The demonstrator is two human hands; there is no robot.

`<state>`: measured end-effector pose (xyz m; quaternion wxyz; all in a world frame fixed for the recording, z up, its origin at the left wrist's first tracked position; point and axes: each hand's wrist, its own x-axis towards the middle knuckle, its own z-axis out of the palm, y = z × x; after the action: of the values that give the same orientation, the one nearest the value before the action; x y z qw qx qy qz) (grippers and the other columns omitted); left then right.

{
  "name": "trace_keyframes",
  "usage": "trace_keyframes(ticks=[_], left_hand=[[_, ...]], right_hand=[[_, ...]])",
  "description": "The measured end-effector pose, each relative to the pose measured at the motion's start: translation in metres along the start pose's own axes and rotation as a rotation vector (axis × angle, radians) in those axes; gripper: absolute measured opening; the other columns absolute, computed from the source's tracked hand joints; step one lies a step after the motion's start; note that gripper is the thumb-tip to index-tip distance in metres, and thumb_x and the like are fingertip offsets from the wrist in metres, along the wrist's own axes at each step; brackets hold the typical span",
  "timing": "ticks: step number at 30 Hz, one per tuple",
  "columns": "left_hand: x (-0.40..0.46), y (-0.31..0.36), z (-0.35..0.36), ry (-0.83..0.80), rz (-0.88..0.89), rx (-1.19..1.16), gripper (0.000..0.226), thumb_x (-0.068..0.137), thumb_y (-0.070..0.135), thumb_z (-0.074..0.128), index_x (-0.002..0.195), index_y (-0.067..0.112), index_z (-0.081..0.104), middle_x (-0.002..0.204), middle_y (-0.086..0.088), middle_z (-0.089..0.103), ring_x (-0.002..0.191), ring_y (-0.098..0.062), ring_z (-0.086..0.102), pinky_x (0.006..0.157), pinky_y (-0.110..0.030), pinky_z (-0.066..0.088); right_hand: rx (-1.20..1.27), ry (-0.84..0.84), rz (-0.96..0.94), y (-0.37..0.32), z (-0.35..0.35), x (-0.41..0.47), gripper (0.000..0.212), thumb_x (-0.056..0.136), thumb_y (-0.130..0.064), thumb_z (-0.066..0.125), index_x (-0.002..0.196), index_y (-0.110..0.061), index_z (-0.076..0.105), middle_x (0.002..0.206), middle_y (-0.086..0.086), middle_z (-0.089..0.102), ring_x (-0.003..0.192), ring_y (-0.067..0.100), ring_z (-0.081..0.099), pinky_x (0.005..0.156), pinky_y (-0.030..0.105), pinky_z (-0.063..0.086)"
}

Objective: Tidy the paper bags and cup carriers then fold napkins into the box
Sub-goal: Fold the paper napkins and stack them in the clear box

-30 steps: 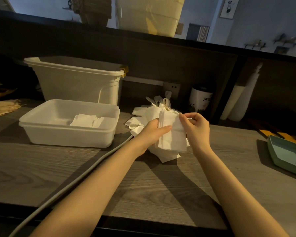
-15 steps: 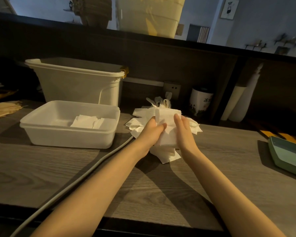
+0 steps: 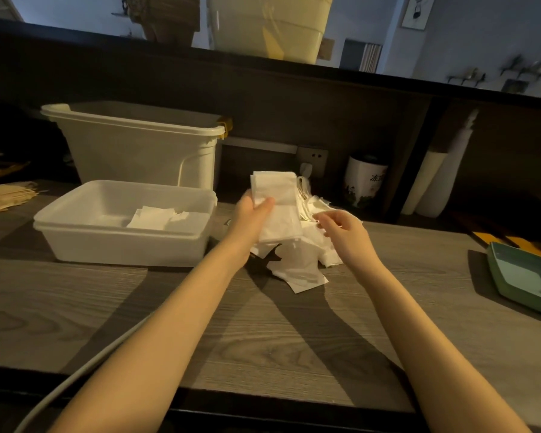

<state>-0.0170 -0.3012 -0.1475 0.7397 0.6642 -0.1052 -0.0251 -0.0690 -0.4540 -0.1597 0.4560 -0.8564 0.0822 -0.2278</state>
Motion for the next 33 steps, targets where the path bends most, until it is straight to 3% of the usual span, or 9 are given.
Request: trace_keyframes(ticks=[3, 5, 9, 12, 15, 21, 24, 27, 33], left_hand=[[0.006, 0.0, -0.008, 0.049, 0.003, -0.011, 0.037, 0.097, 0.021, 0.046, 0.133, 0.016, 0.04, 0.117, -0.001, 0.051, 0.107, -0.018, 0.051, 0.09, -0.036, 0.049], [0.008, -0.002, -0.011, 0.065, -0.015, -0.017, 0.037, 0.097, 0.021, 0.046, 0.133, 0.016, 0.041, 0.118, -0.002, 0.052, 0.107, -0.019, 0.052, 0.092, -0.039, 0.049], [0.009, -0.005, -0.012, 0.093, -0.051, -0.014, 0.035, 0.097, 0.023, 0.046, 0.131, 0.015, 0.042, 0.112, 0.0, 0.052, 0.104, -0.018, 0.053, 0.087, -0.037, 0.051], [0.01, -0.005, -0.012, 0.101, -0.059, 0.002, 0.036, 0.097, 0.024, 0.046, 0.132, 0.016, 0.041, 0.113, 0.0, 0.051, 0.103, -0.018, 0.052, 0.087, -0.036, 0.051], [0.01, -0.007, -0.012, 0.102, -0.068, 0.01, 0.036, 0.097, 0.024, 0.046, 0.132, 0.015, 0.041, 0.116, -0.002, 0.051, 0.104, -0.018, 0.052, 0.086, -0.036, 0.051], [0.011, -0.008, -0.013, 0.099, -0.084, 0.035, 0.038, 0.097, 0.024, 0.046, 0.134, 0.016, 0.04, 0.123, -0.005, 0.052, 0.106, -0.019, 0.052, 0.086, -0.035, 0.049], [0.01, -0.007, -0.012, 0.08, -0.092, 0.04, 0.039, 0.097, 0.024, 0.046, 0.135, 0.016, 0.039, 0.127, -0.005, 0.051, 0.11, -0.021, 0.051, 0.089, -0.036, 0.049], [0.01, -0.007, -0.012, 0.083, -0.104, 0.039, 0.04, 0.097, 0.023, 0.046, 0.136, 0.016, 0.039, 0.129, -0.007, 0.051, 0.111, -0.021, 0.051, 0.088, -0.036, 0.048], [0.008, -0.006, -0.012, 0.109, -0.108, 0.036, 0.039, 0.098, 0.023, 0.043, 0.137, 0.016, 0.037, 0.129, -0.007, 0.05, 0.111, -0.021, 0.051, 0.083, -0.033, 0.047]], right_hand=[[-0.284, -0.048, 0.061, 0.01, -0.004, 0.001, 0.033, 0.094, -0.039, 0.051, 0.115, -0.015, 0.059, 0.103, 0.0, 0.063, 0.087, 0.012, 0.057, 0.075, 0.027, 0.047], [-0.389, -0.107, 0.046, 0.012, -0.006, -0.001, 0.036, 0.089, -0.046, 0.057, 0.113, -0.02, 0.057, 0.102, -0.003, 0.06, 0.087, 0.011, 0.057, 0.079, 0.032, 0.051], [-0.446, -0.295, -0.103, 0.009, -0.006, -0.003, 0.055, 0.074, -0.05, 0.071, 0.121, -0.029, 0.052, 0.12, -0.003, 0.045, 0.106, 0.01, 0.045, 0.091, 0.03, 0.044], [-0.524, -0.294, -0.178, 0.007, 0.002, -0.007, 0.061, 0.073, -0.05, 0.072, 0.126, -0.029, 0.049, 0.132, 0.0, 0.037, 0.122, 0.017, 0.035, 0.1, 0.033, 0.037], [-0.594, -0.32, -0.203, 0.006, 0.007, -0.01, 0.061, 0.077, -0.044, 0.071, 0.13, -0.029, 0.045, 0.136, 0.003, 0.032, 0.126, 0.021, 0.03, 0.103, 0.034, 0.033], [-0.583, -0.549, -0.119, 0.008, -0.004, -0.006, 0.059, 0.08, -0.023, 0.066, 0.13, -0.042, 0.042, 0.14, -0.001, 0.026, 0.131, 0.023, 0.02, 0.108, 0.043, 0.023], [-0.527, -0.491, -0.158, 0.012, -0.006, -0.004, 0.046, 0.083, -0.021, 0.063, 0.121, -0.043, 0.053, 0.133, -0.003, 0.038, 0.125, 0.021, 0.031, 0.106, 0.042, 0.031], [-0.479, -0.354, -0.267, 0.016, -0.003, -0.002, 0.028, 0.087, -0.017, 0.06, 0.109, -0.034, 0.065, 0.122, -0.004, 0.052, 0.113, 0.015, 0.047, 0.096, 0.033, 0.041], [-0.277, 0.033, -0.333, 0.006, -0.011, -0.001, 0.015, 0.09, -0.024, 0.062, 0.099, -0.014, 0.07, 0.096, -0.005, 0.067, 0.087, 0.002, 0.055, 0.072, 0.012, 0.039]])
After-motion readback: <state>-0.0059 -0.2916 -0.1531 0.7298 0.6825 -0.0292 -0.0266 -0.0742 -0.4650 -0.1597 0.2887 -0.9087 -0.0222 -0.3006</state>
